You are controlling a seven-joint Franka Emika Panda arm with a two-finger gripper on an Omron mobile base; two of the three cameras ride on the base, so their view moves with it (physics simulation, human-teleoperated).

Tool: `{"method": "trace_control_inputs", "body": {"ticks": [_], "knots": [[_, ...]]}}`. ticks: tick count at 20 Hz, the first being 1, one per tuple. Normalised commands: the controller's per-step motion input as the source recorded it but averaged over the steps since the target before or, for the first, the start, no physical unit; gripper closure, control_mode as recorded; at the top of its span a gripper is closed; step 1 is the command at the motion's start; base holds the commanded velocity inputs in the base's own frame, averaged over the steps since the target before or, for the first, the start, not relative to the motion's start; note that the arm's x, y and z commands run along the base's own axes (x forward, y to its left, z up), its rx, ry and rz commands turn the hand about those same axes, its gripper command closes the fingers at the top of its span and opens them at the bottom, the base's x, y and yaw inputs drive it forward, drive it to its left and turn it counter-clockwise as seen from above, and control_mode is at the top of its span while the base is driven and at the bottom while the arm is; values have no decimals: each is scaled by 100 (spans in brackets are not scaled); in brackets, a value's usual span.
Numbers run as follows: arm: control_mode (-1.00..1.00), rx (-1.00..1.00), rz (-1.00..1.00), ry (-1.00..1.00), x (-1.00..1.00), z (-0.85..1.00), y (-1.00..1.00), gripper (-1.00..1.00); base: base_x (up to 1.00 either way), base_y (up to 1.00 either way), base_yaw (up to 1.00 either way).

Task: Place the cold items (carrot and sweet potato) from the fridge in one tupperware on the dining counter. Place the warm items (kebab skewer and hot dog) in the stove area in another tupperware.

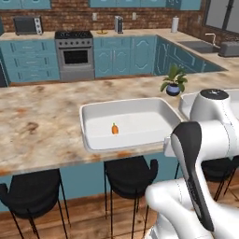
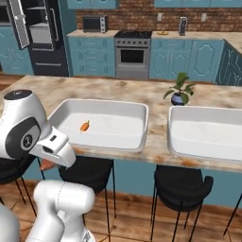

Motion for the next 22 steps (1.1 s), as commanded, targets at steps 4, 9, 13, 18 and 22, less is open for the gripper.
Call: {"method": "trace_control_inputs", "body": {"ticks": [4,9,13,18,22], "knots": [[100,0,0,0,0,0,0,100,55,14,-2],[-100,0,0,0,0,0,0,100,31,5,0],[-100,-5,2,0,23,19,-4,100,0,0,0],[-100,17,19,19,96,93,-42,100,0,0,0],[-100,16,17,23,100,31,-44,100,0,0,0]]}}
